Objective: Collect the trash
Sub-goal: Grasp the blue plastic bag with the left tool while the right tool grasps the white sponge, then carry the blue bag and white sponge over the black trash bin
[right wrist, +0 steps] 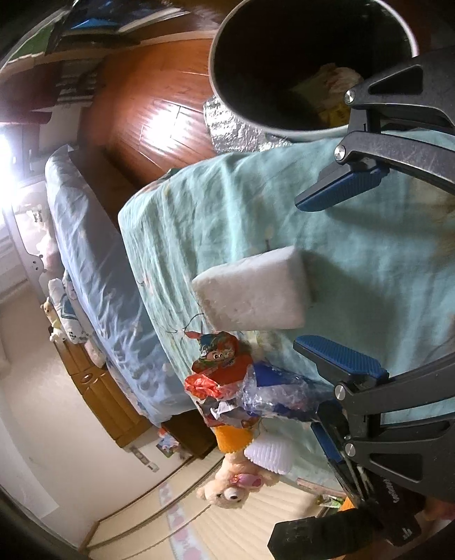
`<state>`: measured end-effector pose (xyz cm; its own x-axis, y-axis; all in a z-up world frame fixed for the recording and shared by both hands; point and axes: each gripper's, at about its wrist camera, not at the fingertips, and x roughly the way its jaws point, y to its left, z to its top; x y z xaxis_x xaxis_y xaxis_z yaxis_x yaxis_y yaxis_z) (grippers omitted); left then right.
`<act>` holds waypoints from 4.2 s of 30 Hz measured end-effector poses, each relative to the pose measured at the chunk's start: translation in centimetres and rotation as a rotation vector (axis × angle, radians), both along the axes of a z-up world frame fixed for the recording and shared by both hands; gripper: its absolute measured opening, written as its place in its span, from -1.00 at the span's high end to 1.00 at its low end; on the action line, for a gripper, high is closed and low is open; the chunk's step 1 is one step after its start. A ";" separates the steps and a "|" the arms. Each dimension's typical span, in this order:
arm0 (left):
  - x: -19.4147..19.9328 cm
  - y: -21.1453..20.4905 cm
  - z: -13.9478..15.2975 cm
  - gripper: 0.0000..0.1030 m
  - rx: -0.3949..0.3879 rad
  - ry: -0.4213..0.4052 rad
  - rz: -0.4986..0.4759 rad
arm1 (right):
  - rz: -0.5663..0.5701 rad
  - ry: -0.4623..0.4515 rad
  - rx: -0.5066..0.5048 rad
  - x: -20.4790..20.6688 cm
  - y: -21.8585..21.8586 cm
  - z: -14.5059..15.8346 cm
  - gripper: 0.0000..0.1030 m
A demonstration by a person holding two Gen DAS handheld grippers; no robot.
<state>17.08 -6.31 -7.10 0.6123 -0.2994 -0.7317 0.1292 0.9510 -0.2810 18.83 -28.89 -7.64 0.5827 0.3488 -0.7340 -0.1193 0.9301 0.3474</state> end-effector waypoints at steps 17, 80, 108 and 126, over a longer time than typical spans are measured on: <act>-0.1 -1.2 -0.3 0.44 0.020 -0.018 -0.053 | 0.058 -0.041 -0.178 1.2 3.1 -0.3 0.07; -5.0 -19.2 2.4 0.46 0.093 -0.057 -0.442 | -0.328 -0.052 0.009 -10.7 -15.6 1.6 0.07; -0.5 -24.7 0.8 0.46 0.135 0.008 -0.504 | -0.370 0.000 0.006 -7.3 -19.1 -0.2 0.07; 1.6 -26.1 -0.2 0.43 0.127 0.059 -0.510 | -0.369 0.027 -0.018 -5.0 -19.8 -0.9 0.05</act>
